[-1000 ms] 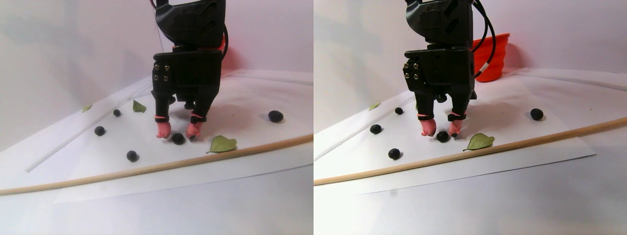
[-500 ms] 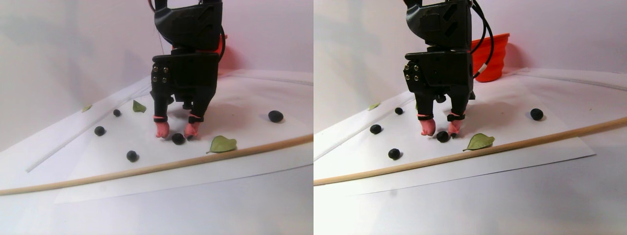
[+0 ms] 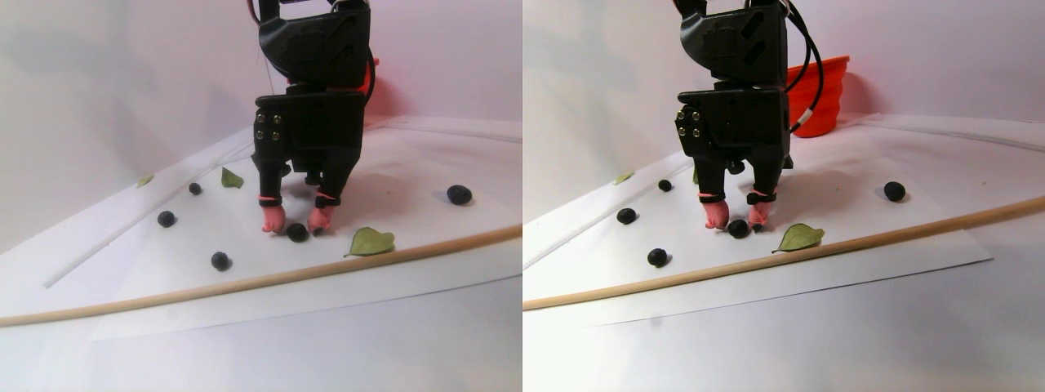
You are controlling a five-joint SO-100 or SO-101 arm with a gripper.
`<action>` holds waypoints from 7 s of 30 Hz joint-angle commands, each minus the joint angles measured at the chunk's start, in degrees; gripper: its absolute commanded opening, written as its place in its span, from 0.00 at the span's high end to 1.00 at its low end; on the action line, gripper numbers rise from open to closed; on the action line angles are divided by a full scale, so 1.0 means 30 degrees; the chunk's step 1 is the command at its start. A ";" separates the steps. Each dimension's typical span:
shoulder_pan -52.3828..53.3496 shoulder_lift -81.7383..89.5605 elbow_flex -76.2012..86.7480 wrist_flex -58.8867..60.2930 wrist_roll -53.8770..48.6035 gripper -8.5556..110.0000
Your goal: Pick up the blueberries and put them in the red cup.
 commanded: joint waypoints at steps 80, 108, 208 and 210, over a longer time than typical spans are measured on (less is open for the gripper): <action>0.2842 1.0811 0.1846 0.4717 -0.3369 0.84; 0.4863 1.8018 0.1084 0.7383 -0.5449 0.84; 0.2930 1.4912 -0.4277 -0.3369 -0.5449 0.78; 0.3105 1.5352 -0.4189 -0.2783 -0.5537 0.78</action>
